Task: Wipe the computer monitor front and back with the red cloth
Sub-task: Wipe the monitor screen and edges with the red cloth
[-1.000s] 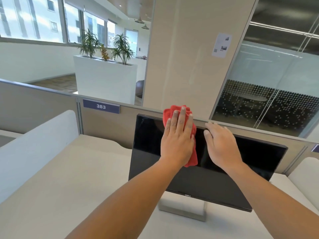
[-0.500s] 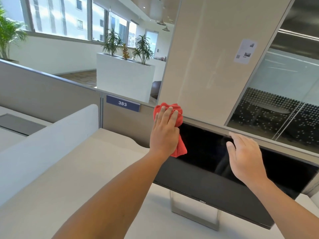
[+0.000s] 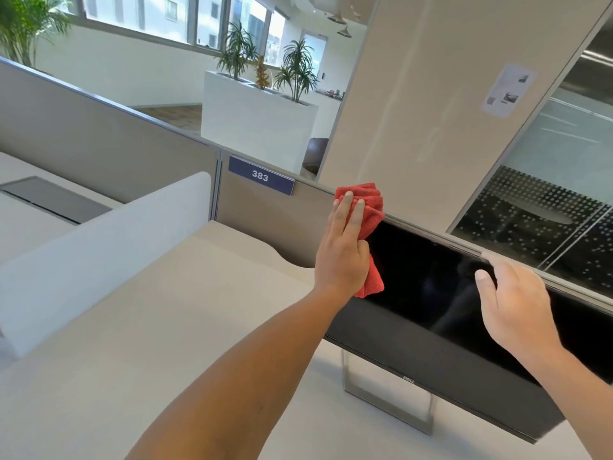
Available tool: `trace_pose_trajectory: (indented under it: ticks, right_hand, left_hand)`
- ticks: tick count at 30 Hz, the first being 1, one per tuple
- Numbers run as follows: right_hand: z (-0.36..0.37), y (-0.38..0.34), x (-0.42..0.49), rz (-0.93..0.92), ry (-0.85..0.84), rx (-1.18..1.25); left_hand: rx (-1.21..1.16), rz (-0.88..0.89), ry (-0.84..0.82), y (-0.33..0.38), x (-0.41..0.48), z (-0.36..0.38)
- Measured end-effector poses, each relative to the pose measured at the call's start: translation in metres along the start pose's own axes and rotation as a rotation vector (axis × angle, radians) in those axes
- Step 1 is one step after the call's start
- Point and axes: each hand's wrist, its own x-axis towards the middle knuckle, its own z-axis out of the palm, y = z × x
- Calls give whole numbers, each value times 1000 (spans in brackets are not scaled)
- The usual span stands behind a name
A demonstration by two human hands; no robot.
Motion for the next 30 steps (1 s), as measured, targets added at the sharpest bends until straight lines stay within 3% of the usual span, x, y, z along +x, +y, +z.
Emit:
trace_pose_trajectory:
  ticks: [7, 15, 24, 30]
  right_hand:
    - [-2, -5, 0, 2, -40, -41]
    - [-4, -5, 3, 5, -50, -65]
    - [-1, -5, 0, 0, -31, -64]
    - [0, -4, -3, -19, -21, -78]
  left_hand:
    - [-128, -78, -3, -6, -11, -1]
    - [-53, -162, -65, -44, -66, 5]
    - [-52, -443, -227, -71, -131, 5]
    - [-181, -741, -210, -85, -149, 2]
